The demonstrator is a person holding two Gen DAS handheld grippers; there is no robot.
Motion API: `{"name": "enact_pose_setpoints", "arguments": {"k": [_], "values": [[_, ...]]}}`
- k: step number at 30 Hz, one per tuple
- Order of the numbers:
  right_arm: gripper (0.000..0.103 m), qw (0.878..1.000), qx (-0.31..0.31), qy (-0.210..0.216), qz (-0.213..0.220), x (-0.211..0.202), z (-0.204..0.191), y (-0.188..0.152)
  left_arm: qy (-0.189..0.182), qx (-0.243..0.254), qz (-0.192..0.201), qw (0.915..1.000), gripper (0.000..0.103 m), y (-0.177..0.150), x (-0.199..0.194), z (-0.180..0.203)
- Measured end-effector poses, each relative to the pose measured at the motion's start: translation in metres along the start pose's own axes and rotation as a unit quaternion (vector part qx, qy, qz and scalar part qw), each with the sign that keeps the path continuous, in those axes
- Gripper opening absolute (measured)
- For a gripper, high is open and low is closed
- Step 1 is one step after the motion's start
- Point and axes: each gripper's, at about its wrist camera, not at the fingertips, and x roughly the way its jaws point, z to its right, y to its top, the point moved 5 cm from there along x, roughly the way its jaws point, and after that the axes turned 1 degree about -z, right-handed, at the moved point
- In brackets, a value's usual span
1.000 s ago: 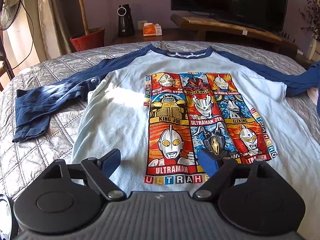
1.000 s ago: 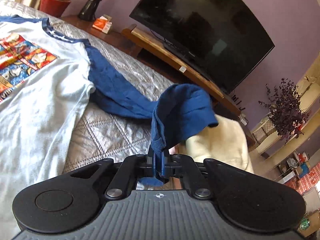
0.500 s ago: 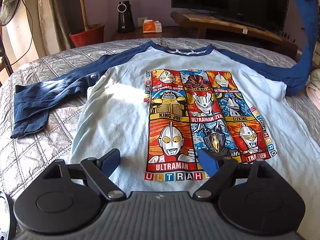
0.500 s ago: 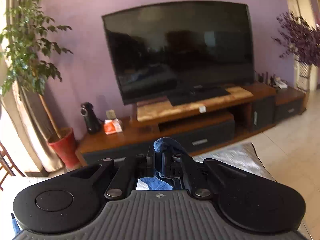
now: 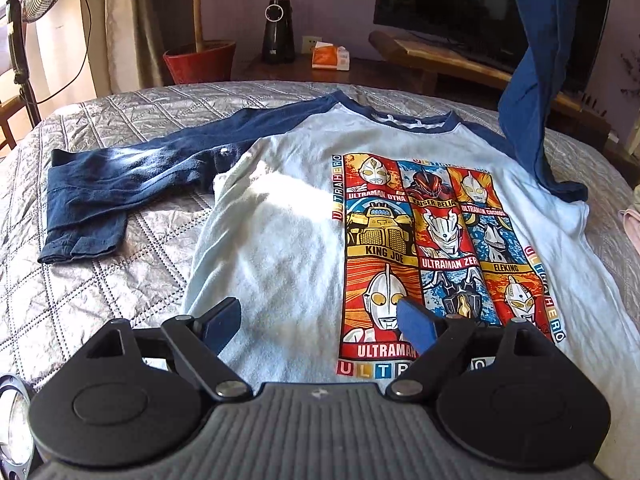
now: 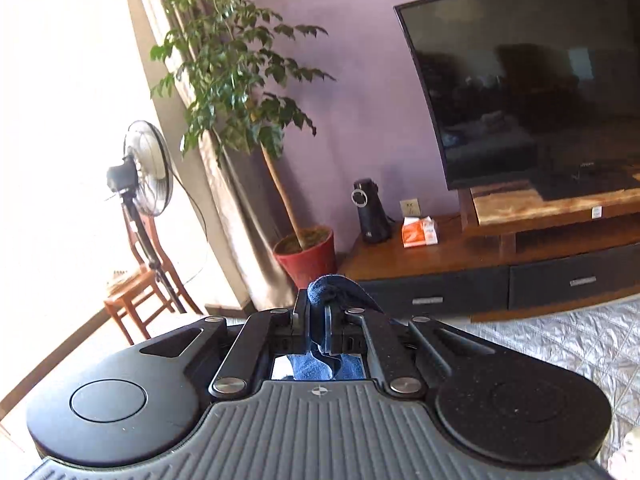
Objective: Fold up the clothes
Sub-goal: 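Grasp the dark blue sleeve cuff with the right gripper and lift it, then fold the held sleeve across the t-shirt front with the right gripper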
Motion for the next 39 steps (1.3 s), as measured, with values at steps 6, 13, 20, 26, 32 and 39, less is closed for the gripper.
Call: {"name": "enact_pose_setpoints", "arguments": {"k": [6, 13, 20, 26, 32, 39], "values": [[0.012, 0.996, 0.061, 0.028, -0.06, 0.019, 0.011, -0.077, 0.024, -0.046, 0.007, 0.9986, 0.083, 0.007, -0.001, -0.03], [0.022, 0.983, 0.029, 0.104, -0.151, 0.059, -0.031, -0.161, 0.05, -0.079, 0.021, 0.9954, 0.082, 0.014, -0.002, -0.051], [0.074, 0.986, 0.037, 0.07, -0.15, 0.038, -0.006, -0.182, 0.064, -0.1, 0.028, 0.9926, 0.082, 0.019, -0.004, -0.067], [0.069, 0.978, 0.11, -0.061, -0.169, 0.046, 0.051, -0.219, 0.068, -0.089, 0.042, 0.9928, 0.083, 0.02, -0.011, -0.07], [0.071, 0.983, -0.007, -0.019, -0.181, 0.051, -0.01, -0.25, 0.091, -0.136, 0.048, 0.9854, 0.083, 0.022, -0.014, -0.102], [0.068, 0.971, -0.168, -0.008, -0.168, 0.076, -0.083, -0.275, 0.11, -0.158, 0.054, 0.9799, 0.082, 0.023, -0.016, -0.119]]}}
